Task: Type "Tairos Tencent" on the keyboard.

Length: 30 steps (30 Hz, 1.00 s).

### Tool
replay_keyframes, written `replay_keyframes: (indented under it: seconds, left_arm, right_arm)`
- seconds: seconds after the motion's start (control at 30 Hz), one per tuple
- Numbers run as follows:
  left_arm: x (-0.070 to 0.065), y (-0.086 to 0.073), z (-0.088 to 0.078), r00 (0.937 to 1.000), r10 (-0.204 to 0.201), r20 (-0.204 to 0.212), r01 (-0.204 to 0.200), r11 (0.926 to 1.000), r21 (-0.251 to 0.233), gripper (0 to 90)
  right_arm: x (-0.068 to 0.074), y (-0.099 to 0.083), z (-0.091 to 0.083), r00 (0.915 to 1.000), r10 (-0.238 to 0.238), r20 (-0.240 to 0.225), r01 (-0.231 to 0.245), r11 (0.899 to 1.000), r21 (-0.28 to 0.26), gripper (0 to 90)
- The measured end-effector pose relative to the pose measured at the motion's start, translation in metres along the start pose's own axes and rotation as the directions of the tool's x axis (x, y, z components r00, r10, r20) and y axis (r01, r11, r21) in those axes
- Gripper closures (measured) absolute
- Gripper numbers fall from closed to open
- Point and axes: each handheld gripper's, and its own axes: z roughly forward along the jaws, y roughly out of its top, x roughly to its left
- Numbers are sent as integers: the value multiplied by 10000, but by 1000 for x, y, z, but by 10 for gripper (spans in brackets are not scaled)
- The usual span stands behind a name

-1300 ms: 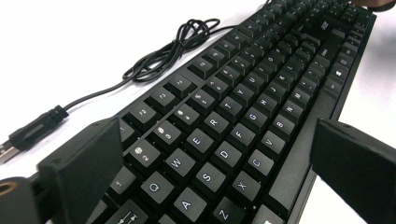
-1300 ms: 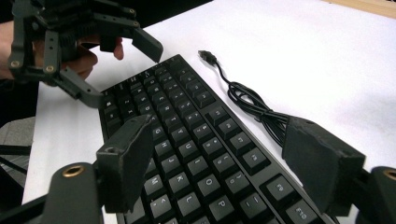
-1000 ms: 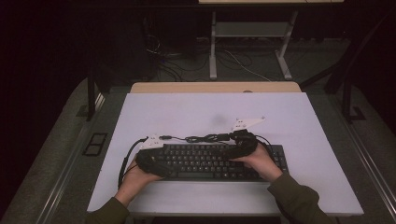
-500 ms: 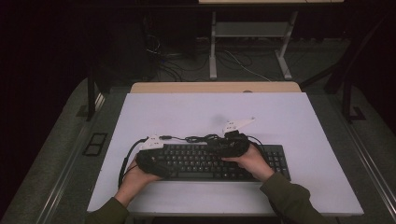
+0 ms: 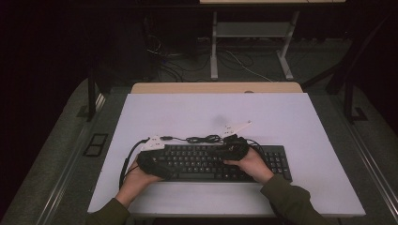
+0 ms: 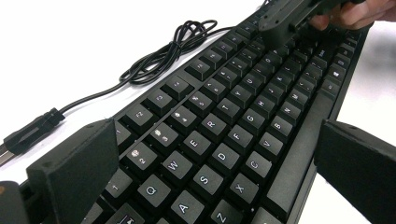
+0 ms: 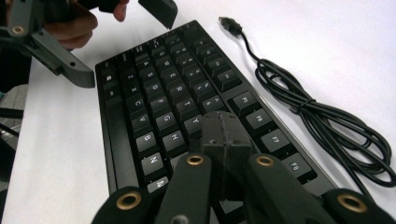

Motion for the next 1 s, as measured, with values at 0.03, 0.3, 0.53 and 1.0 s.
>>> replay_keyframes:
  seconds: [0.03, 0.3, 0.53, 1.0]
  left_arm:
    - [0, 0, 0, 10000, 0, 8, 0, 10000, 2, 0]
    - [0, 0, 1, 10000, -5, 9, 5, 10000, 25, 0]
    - [0, 0, 1, 10000, 23, -5, -23, 10000, 49, 0]
    - [0, 0, 1, 10000, 42, -24, -42, 10000, 79, 0]
  right_arm:
    - [0, 0, 1, 10000, 12, -10, -12, 10000, 52, 893]
    - [1, -4, 8, 9999, -86, 147, 77, 9985, 542, 893]
    - [1, -5, 11, 9996, -124, 243, 105, 9968, 797, 893]
    - [1, -7, 13, 9994, -218, 280, 188, 9947, 1014, 893]
